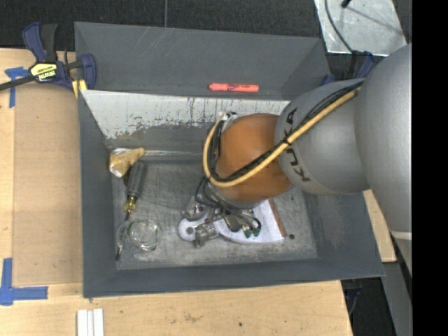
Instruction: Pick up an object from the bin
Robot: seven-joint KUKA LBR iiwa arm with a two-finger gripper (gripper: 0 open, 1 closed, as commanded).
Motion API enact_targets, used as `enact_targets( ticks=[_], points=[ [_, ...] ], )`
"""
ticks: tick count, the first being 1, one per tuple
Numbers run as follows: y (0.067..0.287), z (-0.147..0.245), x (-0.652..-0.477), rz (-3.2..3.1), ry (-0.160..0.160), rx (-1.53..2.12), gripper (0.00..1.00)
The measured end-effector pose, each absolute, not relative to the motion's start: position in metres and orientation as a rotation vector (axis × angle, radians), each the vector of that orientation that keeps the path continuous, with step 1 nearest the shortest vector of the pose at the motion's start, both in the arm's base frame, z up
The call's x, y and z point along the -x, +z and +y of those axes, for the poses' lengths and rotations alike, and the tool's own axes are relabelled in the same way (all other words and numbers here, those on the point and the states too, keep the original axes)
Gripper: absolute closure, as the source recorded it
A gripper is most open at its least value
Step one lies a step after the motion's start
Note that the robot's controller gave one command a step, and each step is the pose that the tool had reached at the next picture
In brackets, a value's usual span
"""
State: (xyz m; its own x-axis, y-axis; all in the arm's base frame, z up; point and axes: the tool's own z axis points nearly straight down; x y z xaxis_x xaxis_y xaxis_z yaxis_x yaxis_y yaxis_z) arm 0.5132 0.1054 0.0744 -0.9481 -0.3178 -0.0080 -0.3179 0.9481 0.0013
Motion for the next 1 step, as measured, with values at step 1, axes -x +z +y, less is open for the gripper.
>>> enact_targets(
  ticks=[1],
  points=[
    [0.2275,0.1159,-0.5192,3.1,0.001,0.475,1.0]
  ],
)
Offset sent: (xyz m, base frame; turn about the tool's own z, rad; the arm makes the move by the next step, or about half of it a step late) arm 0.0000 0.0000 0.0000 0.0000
